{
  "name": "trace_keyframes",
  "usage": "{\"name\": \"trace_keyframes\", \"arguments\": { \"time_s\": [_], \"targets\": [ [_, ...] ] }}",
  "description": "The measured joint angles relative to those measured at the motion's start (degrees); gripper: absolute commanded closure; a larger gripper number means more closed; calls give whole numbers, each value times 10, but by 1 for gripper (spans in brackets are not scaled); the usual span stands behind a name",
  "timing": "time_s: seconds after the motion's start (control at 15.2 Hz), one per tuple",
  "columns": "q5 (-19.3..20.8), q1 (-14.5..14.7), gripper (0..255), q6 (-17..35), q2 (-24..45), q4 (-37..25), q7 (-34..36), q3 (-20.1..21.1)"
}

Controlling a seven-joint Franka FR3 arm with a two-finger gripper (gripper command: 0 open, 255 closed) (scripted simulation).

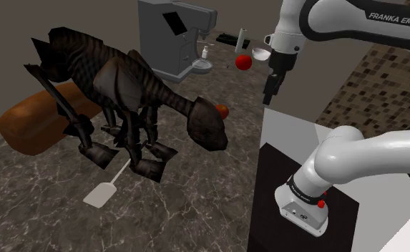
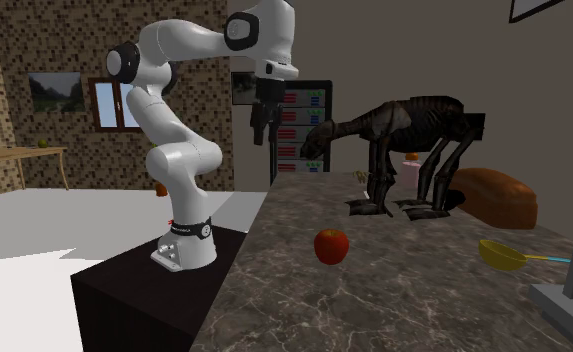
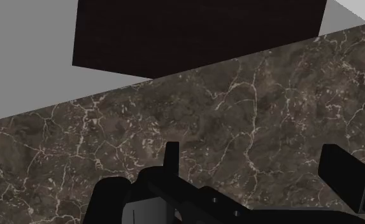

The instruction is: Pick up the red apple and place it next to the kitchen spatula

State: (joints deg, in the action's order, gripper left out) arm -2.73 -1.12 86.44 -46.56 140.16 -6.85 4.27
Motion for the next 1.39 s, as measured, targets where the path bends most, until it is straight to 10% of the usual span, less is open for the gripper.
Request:
{"name": "trace_keyframes", "arguments": {
  "time_s": [1.39],
  "targets": [
    [49,-57,0,334,365,-50,50,-3]
  ]
}}
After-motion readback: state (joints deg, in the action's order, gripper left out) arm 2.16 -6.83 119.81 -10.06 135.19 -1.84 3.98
